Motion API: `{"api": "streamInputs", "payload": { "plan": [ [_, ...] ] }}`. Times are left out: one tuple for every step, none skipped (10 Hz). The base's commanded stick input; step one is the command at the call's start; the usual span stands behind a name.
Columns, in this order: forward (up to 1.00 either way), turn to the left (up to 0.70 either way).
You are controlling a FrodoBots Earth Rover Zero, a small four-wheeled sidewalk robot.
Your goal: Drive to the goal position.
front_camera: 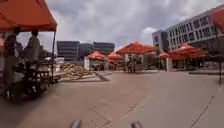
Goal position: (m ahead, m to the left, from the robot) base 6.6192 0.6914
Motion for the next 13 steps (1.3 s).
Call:
{"api": "streamInputs", "payload": {
  "plan": [
    [0.85, -0.02],
    [0.85, -0.02],
    [0.85, -0.01],
    [0.85, 0.0],
    [0.85, 0.05],
    [0.85, 0.12],
    [0.85, 0.03],
    [0.85, 0.01],
    [0.85, 0.01],
    [0.85, 0.01],
    [0.85, 0.01],
    [0.85, 0.01],
    [0.85, 0.01]
  ]
}}
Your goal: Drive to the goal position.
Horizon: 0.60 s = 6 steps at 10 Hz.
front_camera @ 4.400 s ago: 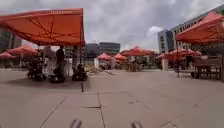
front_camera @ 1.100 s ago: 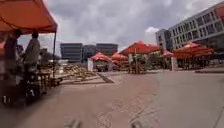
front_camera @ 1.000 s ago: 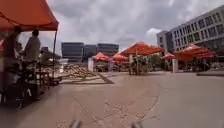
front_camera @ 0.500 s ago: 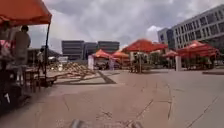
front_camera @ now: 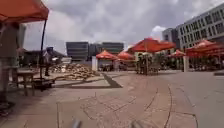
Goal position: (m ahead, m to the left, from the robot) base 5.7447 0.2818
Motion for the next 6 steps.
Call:
{"api": "streamInputs", "payload": {
  "plan": [
    [0.85, 0.01],
    [0.85, 0.01],
    [0.85, 0.01],
    [0.85, 0.01],
    [0.85, 0.01],
    [0.85, 0.01]
  ]
}}
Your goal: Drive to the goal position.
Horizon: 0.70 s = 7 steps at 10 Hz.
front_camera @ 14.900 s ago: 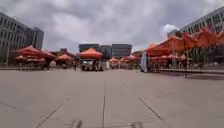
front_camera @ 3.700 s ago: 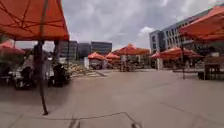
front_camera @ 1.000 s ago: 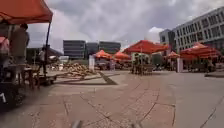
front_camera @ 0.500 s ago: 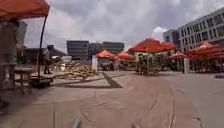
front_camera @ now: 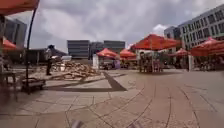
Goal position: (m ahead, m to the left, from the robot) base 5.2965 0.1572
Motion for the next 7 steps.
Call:
{"api": "streamInputs", "payload": {
  "plan": [
    [0.85, 0.01],
    [0.85, 0.02],
    [0.85, 0.05],
    [0.85, 0.02],
    [0.85, 0.01],
    [0.85, -0.02],
    [0.85, -0.02]
  ]
}}
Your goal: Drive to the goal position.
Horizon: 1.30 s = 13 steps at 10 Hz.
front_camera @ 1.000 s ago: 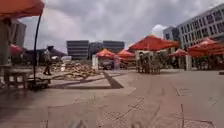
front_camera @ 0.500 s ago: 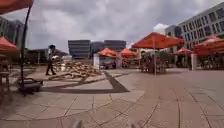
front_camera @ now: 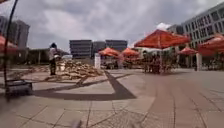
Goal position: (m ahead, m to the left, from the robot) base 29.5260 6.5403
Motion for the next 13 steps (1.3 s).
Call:
{"api": "streamInputs", "payload": {
  "plan": [
    [0.85, -0.02],
    [0.85, -0.02],
    [0.85, -0.02],
    [0.85, -0.02],
    [0.85, -0.02],
    [0.85, -0.02],
    [0.85, -0.08],
    [0.85, -0.24],
    [0.85, -0.16],
    [0.85, -0.03],
    [0.85, -0.02],
    [0.85, -0.02],
    [0.85, -0.02]
  ]
}}
